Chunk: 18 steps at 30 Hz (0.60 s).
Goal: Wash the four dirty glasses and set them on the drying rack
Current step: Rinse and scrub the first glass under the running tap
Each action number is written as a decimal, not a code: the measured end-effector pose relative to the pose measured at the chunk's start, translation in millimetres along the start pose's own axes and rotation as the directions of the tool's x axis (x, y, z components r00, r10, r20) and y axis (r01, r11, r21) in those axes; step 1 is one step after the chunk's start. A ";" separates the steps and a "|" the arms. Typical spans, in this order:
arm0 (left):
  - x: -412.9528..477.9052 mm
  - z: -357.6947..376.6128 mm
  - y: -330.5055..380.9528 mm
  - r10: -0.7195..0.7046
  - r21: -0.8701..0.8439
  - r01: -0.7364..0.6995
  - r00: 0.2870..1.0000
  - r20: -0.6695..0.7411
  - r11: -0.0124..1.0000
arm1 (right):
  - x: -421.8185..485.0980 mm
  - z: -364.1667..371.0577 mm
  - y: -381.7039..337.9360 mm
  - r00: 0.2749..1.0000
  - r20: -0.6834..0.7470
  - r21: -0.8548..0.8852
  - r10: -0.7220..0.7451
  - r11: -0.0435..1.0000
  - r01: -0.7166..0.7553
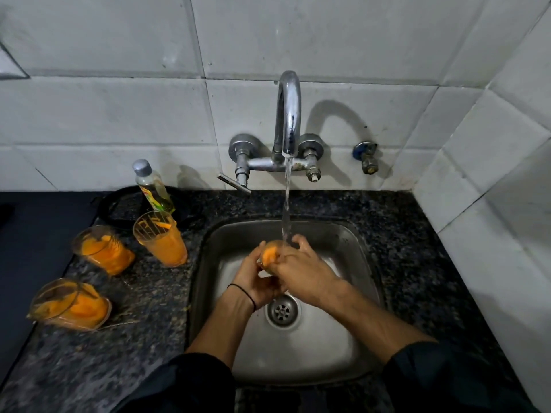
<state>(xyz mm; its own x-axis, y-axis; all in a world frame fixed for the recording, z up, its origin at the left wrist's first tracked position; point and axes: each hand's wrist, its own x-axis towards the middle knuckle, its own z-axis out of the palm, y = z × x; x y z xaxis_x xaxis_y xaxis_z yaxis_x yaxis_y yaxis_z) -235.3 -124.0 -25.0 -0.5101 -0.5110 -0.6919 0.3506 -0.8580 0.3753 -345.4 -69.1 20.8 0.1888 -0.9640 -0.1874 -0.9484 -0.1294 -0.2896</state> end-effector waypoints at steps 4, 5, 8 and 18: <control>1.3 -2.5 -8.7 0.084 -0.055 -0.082 0.995 0.046 0.995 | 2.6 -4.7 -12.0 0.982 -0.129 0.089 0.137 0.988 -0.127; 0.8 -2.9 -8.2 0.079 -0.026 -0.078 0.995 0.057 0.997 | 3.2 -3.9 -12.5 0.979 -0.126 0.102 0.161 0.984 -0.149; -2.1 -2.0 -3.5 0.014 0.066 -0.015 1.000 0.017 0.998 | 1.7 0.6 -7.1 0.988 -0.116 -0.007 0.101 0.995 -0.103; -5.2 -1.4 -9.1 -0.022 -0.007 0.022 0.999 0.031 1.000 | 5.0 6.8 -17.5 0.973 -0.125 0.048 0.194 0.981 -0.189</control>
<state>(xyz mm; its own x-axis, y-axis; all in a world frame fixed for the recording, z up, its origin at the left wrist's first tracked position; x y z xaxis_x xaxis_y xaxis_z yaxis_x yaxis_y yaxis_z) -234.7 -113.5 -25.8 -0.5419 -0.4937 -0.6801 0.3450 -0.8686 0.3557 -326.1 -70.1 18.5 -0.0318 -0.9922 -0.1209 -0.9535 0.0664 -0.2939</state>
